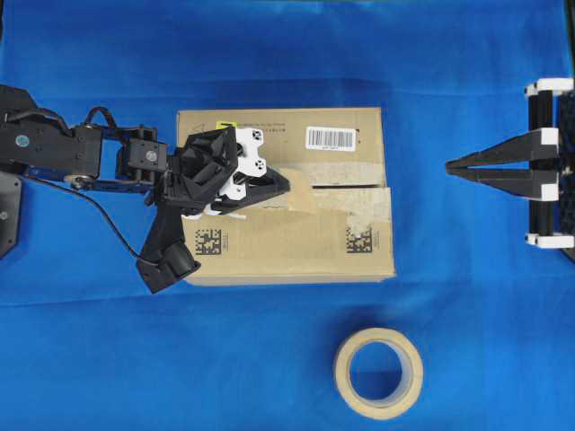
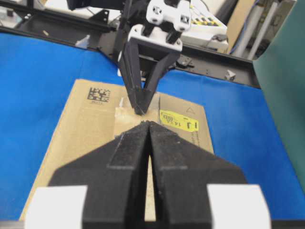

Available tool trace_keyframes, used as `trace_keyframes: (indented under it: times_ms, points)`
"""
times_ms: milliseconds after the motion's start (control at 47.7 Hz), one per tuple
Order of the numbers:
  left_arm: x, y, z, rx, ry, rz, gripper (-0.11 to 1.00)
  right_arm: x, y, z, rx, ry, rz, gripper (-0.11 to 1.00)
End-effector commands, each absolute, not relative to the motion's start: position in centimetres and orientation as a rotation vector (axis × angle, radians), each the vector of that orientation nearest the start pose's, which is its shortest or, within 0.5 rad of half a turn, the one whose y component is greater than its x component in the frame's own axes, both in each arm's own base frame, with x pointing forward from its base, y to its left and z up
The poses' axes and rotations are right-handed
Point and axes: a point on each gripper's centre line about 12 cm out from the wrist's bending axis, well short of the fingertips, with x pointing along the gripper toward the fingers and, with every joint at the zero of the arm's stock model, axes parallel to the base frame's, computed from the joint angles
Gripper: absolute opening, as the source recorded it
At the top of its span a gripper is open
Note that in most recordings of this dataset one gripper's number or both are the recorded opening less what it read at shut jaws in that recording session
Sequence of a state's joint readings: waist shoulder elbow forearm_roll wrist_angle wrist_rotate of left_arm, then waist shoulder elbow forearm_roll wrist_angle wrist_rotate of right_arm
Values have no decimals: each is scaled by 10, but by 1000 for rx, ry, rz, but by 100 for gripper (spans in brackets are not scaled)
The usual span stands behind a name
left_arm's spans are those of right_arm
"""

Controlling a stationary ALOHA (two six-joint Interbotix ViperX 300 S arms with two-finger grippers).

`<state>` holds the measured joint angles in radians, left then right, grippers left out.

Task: Apply tape along the seams of the closed cardboard box to seal it securely.

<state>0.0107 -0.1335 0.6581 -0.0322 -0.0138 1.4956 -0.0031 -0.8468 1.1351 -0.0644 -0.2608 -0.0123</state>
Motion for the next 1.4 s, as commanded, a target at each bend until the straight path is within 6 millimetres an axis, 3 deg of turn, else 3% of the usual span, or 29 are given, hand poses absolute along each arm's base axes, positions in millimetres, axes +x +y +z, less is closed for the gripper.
trace_keyframes:
  times_ms: [0,251,817,1383]
  points:
    - [381,6,229,1425,435,-371,1,223,1,292,-71,-3,14,0]
    - [374,5,214,1433,534,-482,1,227,1,288,-72,8,16,0]
    - [373,9,212,1508,543,-519,1,241,1,282,-51,40,15,0]
    - [373,10,211,1505,548,-518,1,301,-7,272,12,135,-26,1]
